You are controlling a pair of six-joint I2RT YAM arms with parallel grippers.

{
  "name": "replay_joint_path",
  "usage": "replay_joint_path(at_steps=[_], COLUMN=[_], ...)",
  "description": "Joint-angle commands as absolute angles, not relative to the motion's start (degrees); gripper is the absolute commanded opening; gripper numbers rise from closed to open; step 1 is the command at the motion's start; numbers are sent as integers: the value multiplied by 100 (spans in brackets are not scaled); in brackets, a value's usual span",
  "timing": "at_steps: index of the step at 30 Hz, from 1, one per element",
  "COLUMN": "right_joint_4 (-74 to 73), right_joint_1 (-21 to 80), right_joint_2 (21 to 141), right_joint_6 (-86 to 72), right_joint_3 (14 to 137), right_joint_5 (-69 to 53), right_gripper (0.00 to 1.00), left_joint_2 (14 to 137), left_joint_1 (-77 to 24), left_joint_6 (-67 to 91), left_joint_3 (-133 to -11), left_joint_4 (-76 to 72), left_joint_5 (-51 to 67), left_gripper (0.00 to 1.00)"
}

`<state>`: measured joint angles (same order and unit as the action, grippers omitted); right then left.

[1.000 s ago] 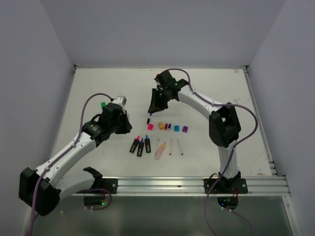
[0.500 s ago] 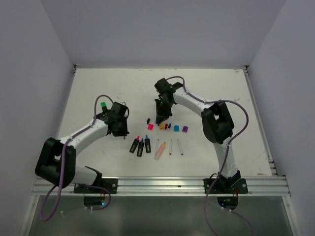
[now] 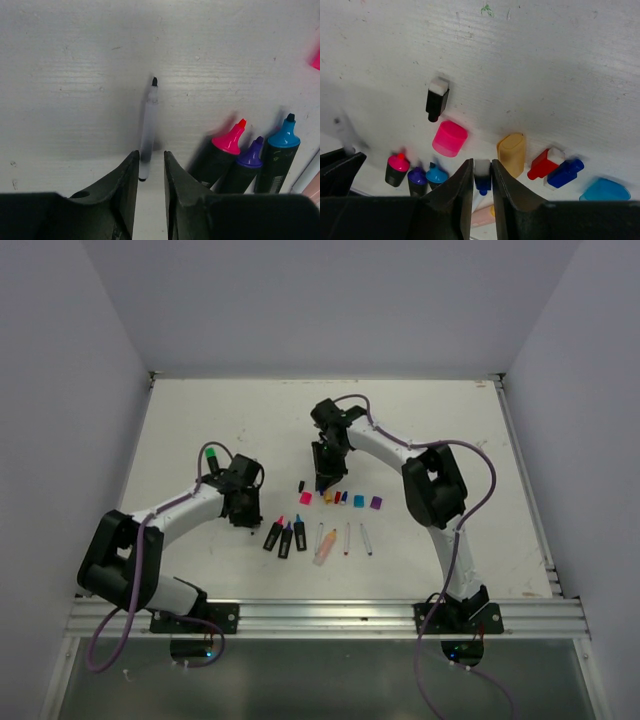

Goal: Open the pen caps

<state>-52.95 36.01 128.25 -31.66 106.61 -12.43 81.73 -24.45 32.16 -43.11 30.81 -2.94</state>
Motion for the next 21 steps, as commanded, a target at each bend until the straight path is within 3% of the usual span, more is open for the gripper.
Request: replay_joint_path(at_steps=[1, 5, 8, 14, 21], right_joint_4=[-5440, -5458, -5458, -5607, -5791], right_joint_1=[3621, 3621, 3621, 3621, 3621], right_joint_2=[12876, 12876, 12797, 12342, 11559], right_joint_6=[-3006, -2901, -2830, -2716, -2611], right_joint_3=[10898, 10986, 11065, 11276, 10916], right_joint_5=[-1116, -1134, -1151, -1055, -1072], right_gripper=[28, 34, 40, 48, 61], left_joint_2=[8183, 8200, 8156, 8165, 9349], left_joint_1=[-2426, -2426, -2426, -2347, -1444], left_joint_6=[3305, 3357, 3401, 3157, 2812], left_joint_3=[-4280, -4394, -4517, -5492, -6828], left_joint_4=[2909, 2953, 3050, 3480, 3840], left_joint_5=[-255, -307, -421, -1221, -1757], left_gripper=[30, 50, 58, 64, 70])
